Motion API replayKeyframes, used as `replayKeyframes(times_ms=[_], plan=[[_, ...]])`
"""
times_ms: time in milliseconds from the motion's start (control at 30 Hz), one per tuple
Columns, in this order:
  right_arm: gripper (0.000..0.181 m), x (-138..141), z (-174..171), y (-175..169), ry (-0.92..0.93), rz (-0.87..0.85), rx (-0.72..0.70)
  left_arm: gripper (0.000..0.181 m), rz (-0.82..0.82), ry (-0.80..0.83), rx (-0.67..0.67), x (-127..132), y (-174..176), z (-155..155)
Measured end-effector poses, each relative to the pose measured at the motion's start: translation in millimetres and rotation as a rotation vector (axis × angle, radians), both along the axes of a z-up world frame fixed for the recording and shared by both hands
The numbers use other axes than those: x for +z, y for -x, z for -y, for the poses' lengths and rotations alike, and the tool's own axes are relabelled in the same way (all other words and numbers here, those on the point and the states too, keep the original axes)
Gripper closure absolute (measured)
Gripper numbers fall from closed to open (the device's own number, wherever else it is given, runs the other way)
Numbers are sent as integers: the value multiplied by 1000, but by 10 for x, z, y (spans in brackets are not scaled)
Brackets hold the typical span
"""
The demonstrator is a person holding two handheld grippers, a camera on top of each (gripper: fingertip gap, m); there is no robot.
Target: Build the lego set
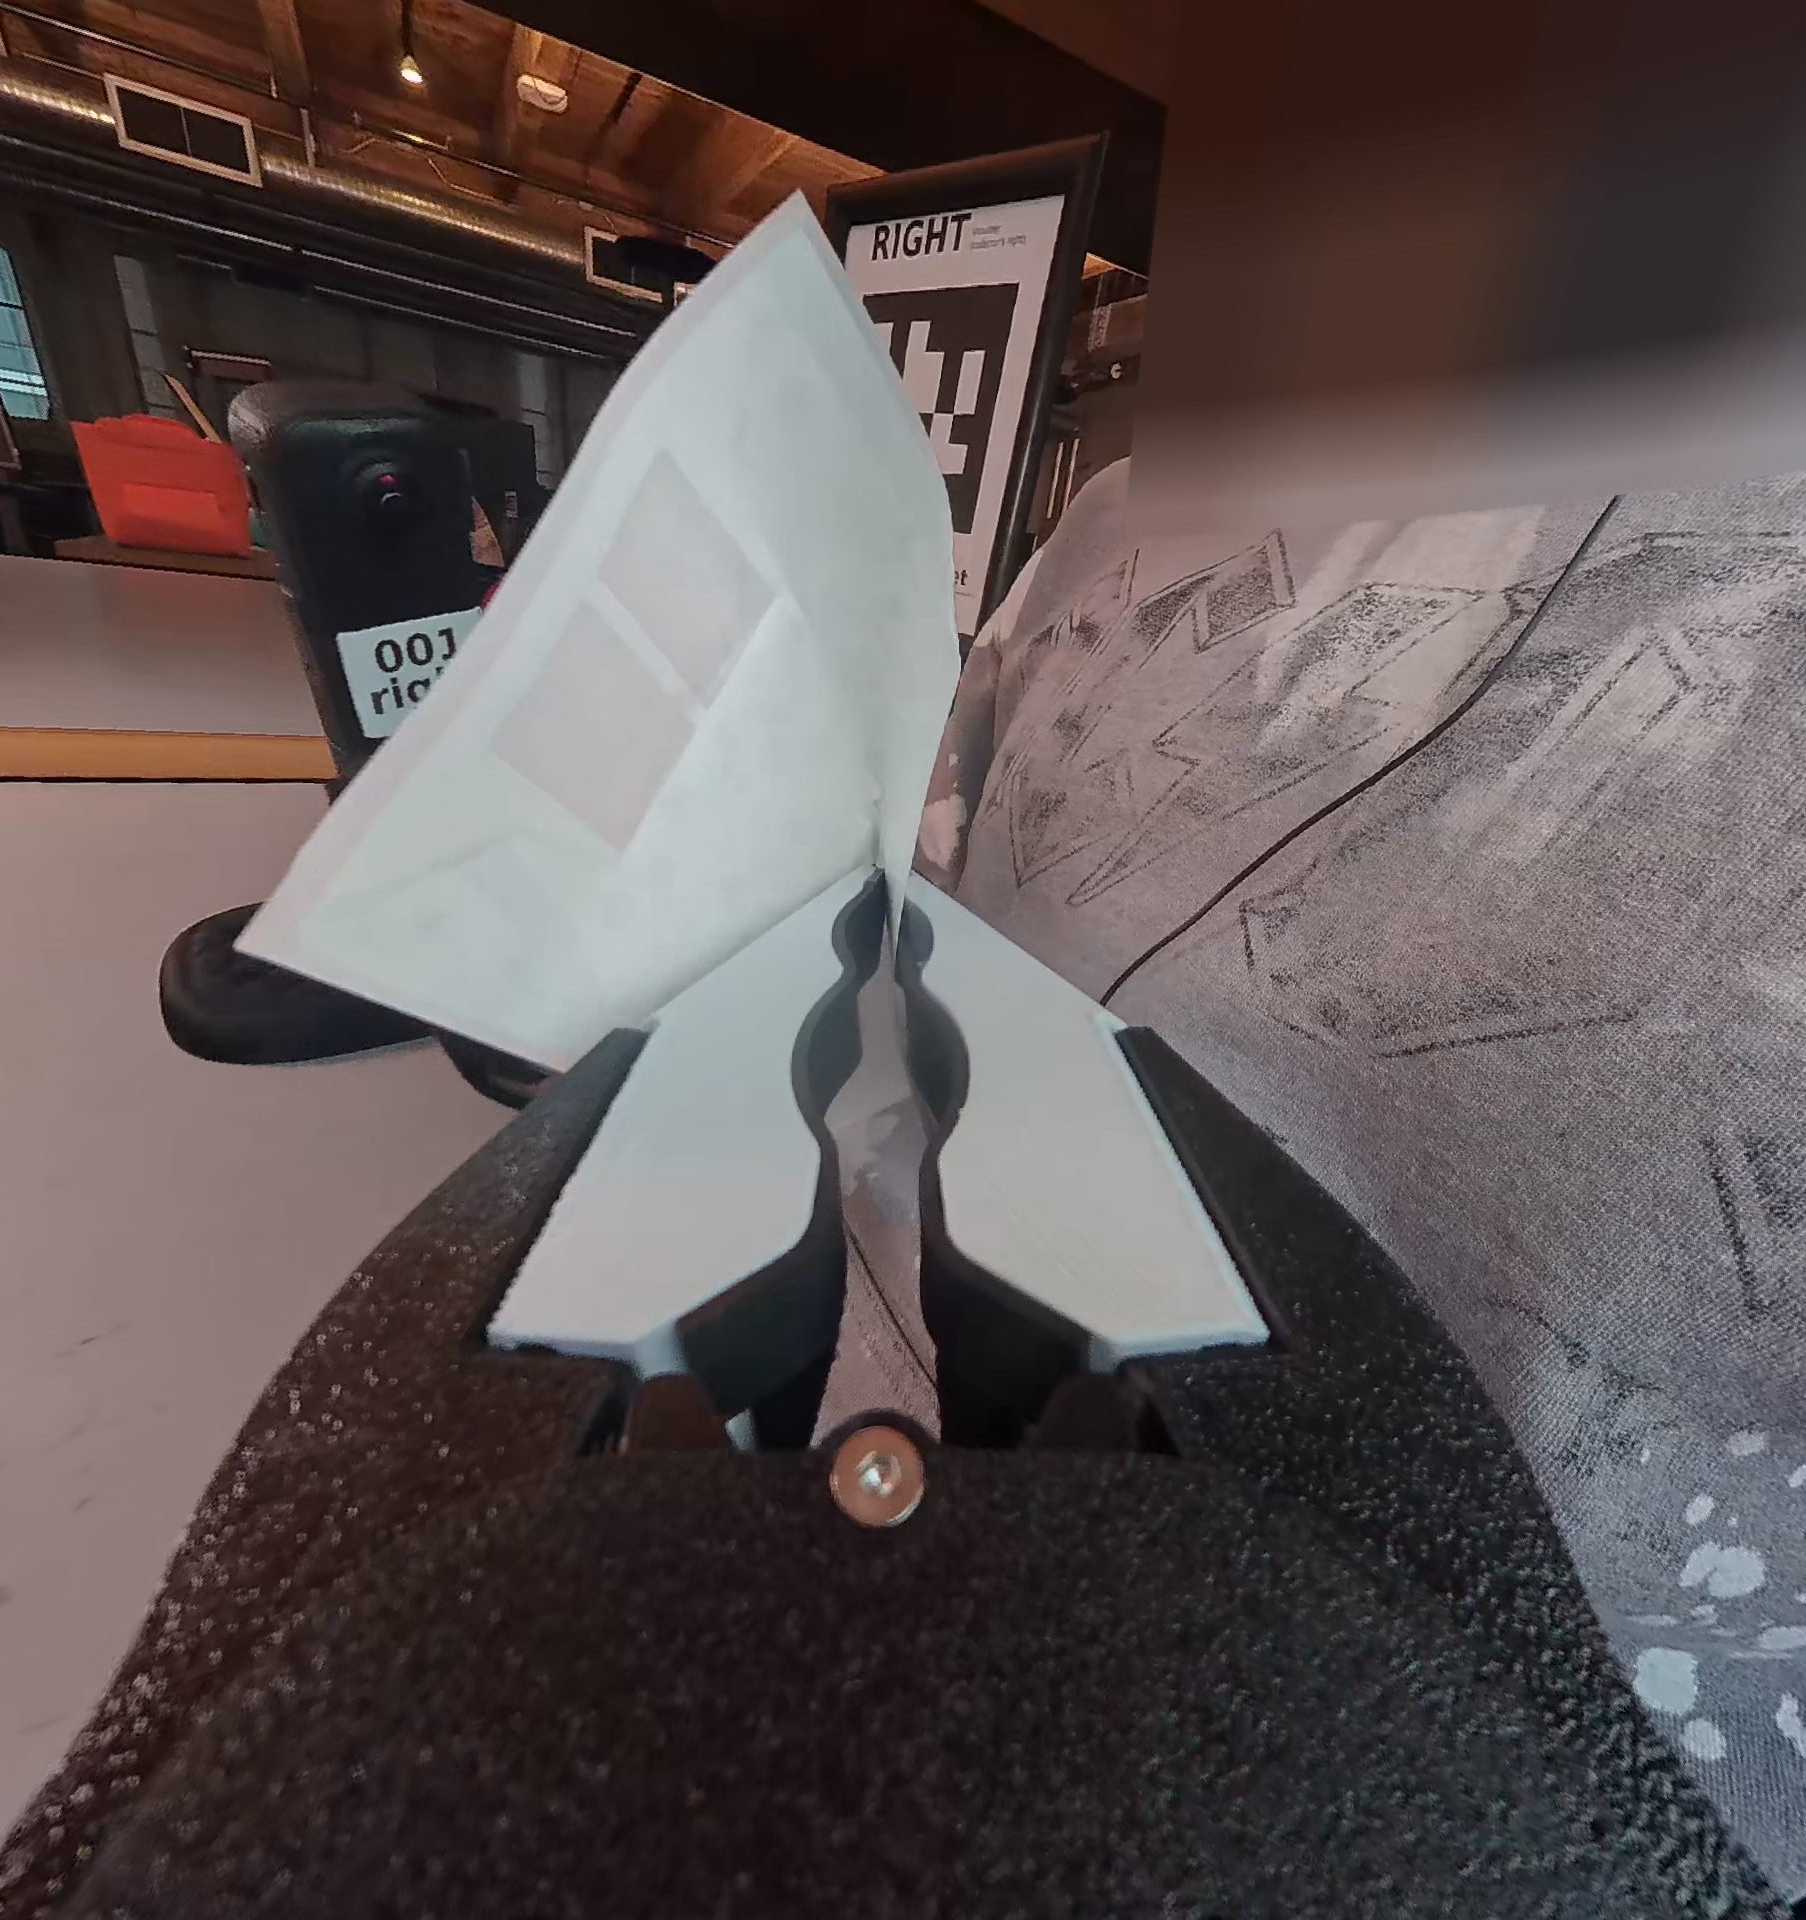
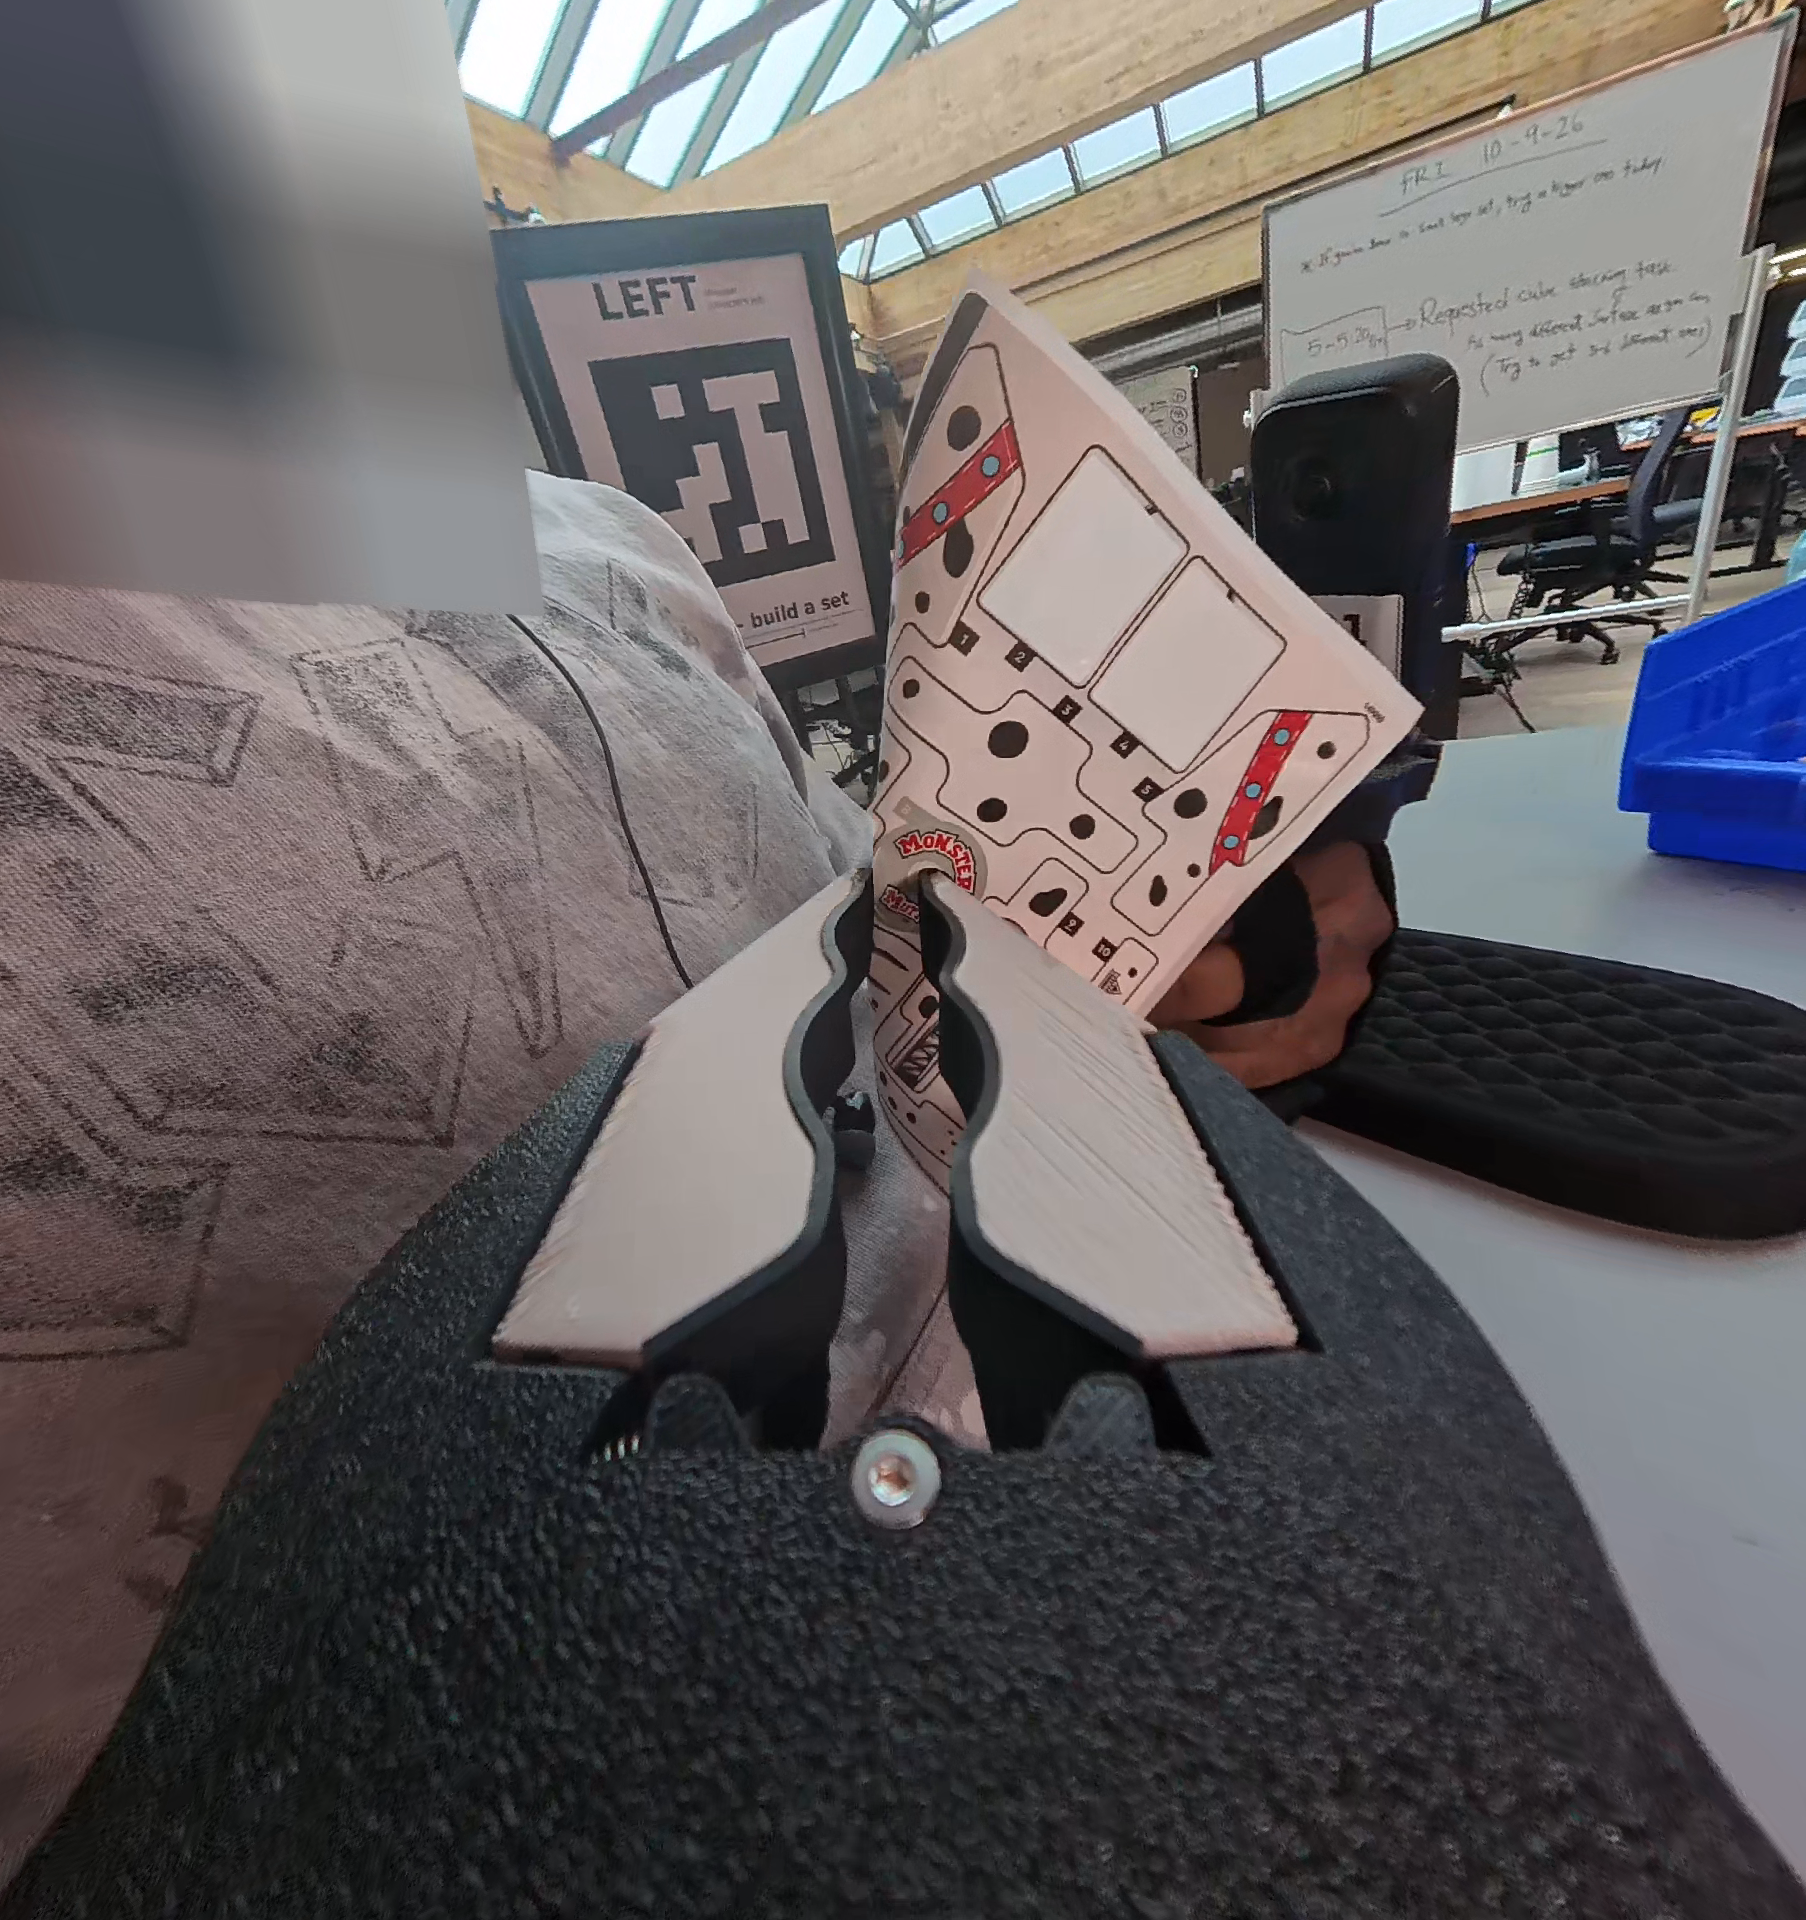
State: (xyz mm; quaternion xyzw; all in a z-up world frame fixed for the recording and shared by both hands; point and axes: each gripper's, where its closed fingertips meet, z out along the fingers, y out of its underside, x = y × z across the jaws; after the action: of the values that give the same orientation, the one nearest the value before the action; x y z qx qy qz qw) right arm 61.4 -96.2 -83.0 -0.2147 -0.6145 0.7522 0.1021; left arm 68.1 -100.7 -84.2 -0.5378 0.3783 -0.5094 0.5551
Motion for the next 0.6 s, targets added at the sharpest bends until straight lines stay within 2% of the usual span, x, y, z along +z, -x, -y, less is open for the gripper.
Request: replayKeyframes(times_ms=[333,600], plan=[[178,9,16,-33,37,15,55,181,11,-1,-20,6,-7,18],[181,14,6,-25,42,14,47,181,17,-5,-15,17,13,21]])
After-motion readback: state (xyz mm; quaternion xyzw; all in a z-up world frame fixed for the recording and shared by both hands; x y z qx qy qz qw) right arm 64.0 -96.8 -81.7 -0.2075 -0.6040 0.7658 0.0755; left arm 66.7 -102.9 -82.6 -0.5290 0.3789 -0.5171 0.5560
